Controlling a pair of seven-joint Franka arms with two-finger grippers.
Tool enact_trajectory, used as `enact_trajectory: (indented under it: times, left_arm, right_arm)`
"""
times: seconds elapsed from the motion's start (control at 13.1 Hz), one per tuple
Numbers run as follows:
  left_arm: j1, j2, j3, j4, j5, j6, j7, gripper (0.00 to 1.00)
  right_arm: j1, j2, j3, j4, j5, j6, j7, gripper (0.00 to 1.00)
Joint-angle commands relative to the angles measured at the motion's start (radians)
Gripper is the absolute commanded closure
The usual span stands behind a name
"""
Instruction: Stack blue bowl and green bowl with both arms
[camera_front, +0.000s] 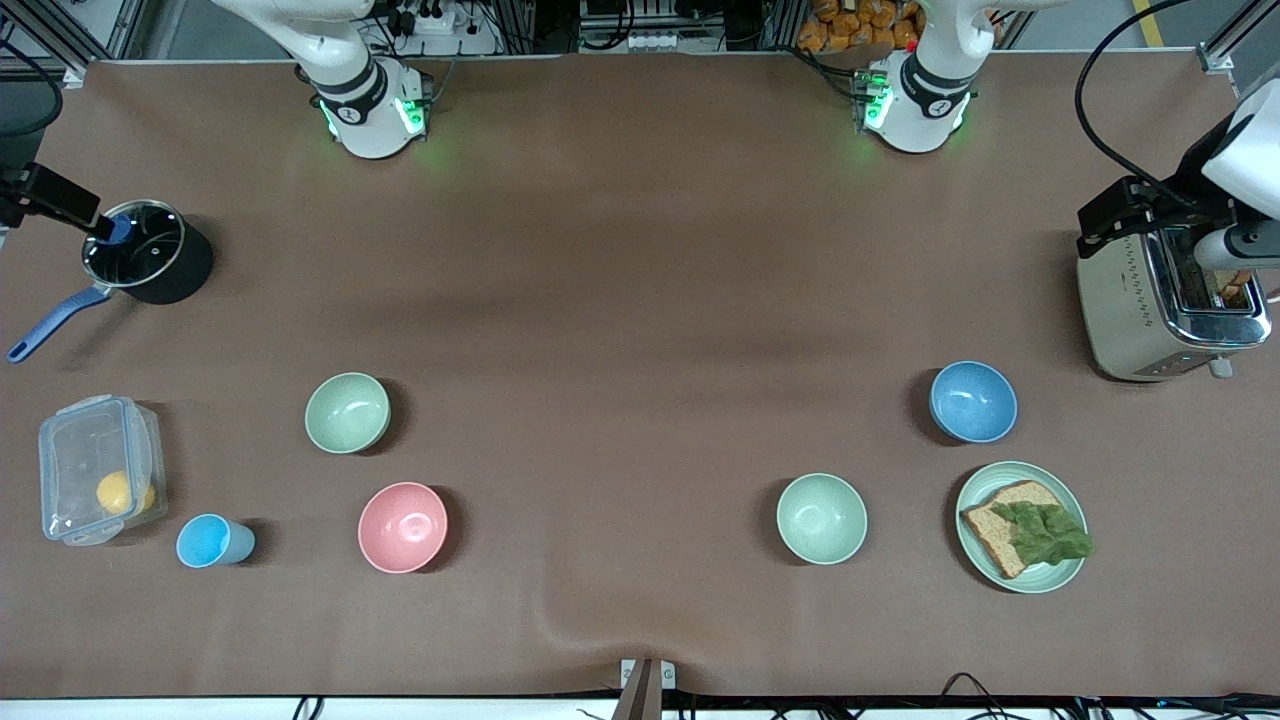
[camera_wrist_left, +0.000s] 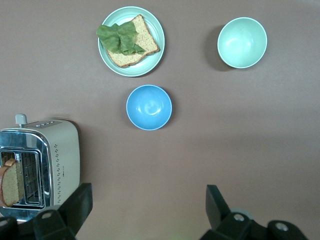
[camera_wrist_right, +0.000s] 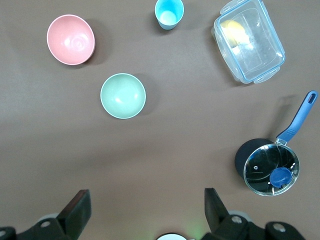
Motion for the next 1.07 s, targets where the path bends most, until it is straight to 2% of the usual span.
enact_trajectory:
  times: [0.0, 0.38, 0.53, 0.61, 0.84, 0.99]
  left_arm:
    - [0.002, -0.012, 0.001, 0.002, 0.02, -0.011, 0.019, 0.0]
    - [0.004, 0.034, 0.001, 0.006, 0.092, -0.009, 0.018, 0.0]
    - [0.008, 0.08, 0.001, -0.03, 0.081, 0.006, -0.002, 0.0]
    - [0.024, 0.088, 0.001, -0.075, 0.084, 0.052, -0.008, 0.0]
    - [0.082, 0.057, -0.002, -0.321, 0.083, 0.328, -0.004, 0.0]
    - [0.105, 0.072, -0.004, -0.435, 0.08, 0.467, 0.001, 0.0]
  right_arm:
    - [-0.007, 0.003, 0.009, 0.013, -0.008, -0.025, 0.002, 0.0]
    - [-0.006, 0.013, 0.009, -0.004, -0.008, -0.017, 0.002, 0.0]
    - [-0.006, 0.048, 0.009, -0.013, -0.005, 0.007, 0.002, 0.0]
    - [-0.006, 0.068, 0.009, -0.015, 0.001, 0.015, 0.005, 0.0]
    - [-0.027, 0.166, 0.008, -0.027, 0.005, 0.021, 0.018, 0.0]
    - [-0.045, 0.251, 0.006, -0.027, 0.005, 0.065, 0.019, 0.0]
